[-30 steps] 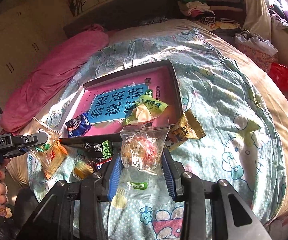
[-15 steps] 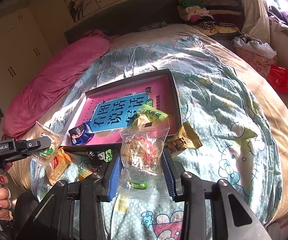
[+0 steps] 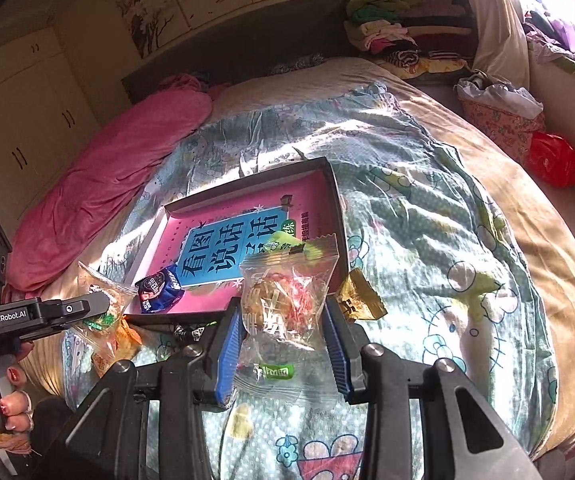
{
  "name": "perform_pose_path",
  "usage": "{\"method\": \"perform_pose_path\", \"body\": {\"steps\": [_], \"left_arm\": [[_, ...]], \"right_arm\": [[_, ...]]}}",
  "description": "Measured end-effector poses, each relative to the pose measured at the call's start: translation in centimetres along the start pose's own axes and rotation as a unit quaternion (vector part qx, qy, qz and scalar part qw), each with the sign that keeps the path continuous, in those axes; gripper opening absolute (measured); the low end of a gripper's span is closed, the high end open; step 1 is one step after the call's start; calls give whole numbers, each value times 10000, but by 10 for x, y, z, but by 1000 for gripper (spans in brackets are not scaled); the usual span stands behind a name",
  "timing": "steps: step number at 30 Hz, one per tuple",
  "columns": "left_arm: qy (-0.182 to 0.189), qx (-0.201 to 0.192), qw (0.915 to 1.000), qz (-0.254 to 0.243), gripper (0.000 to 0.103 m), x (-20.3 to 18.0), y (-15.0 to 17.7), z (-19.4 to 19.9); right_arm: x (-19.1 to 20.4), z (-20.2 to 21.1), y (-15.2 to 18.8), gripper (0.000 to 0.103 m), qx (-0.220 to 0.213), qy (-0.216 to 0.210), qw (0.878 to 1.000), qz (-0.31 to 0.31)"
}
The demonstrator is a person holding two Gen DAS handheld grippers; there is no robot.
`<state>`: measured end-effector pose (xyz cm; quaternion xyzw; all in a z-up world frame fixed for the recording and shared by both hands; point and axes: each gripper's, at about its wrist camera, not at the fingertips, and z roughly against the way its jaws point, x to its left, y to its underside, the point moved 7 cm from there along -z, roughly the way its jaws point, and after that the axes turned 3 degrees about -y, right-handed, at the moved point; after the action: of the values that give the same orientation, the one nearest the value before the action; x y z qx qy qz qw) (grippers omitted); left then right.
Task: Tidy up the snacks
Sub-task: 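Carry the pink-candy bag over the tray with the right tool while the left carries the bread bag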
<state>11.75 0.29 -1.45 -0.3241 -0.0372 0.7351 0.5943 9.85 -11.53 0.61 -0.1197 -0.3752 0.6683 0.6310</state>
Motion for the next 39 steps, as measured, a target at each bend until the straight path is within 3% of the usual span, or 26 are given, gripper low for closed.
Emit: {"method": "perform_pose_path", "body": {"steps": [39], "left_arm": [[-186, -59, 9993, -319, 32, -16, -37, -30]], "right_arm": [[0, -31, -26, 39, 73, -4, 10000, -63]]}}
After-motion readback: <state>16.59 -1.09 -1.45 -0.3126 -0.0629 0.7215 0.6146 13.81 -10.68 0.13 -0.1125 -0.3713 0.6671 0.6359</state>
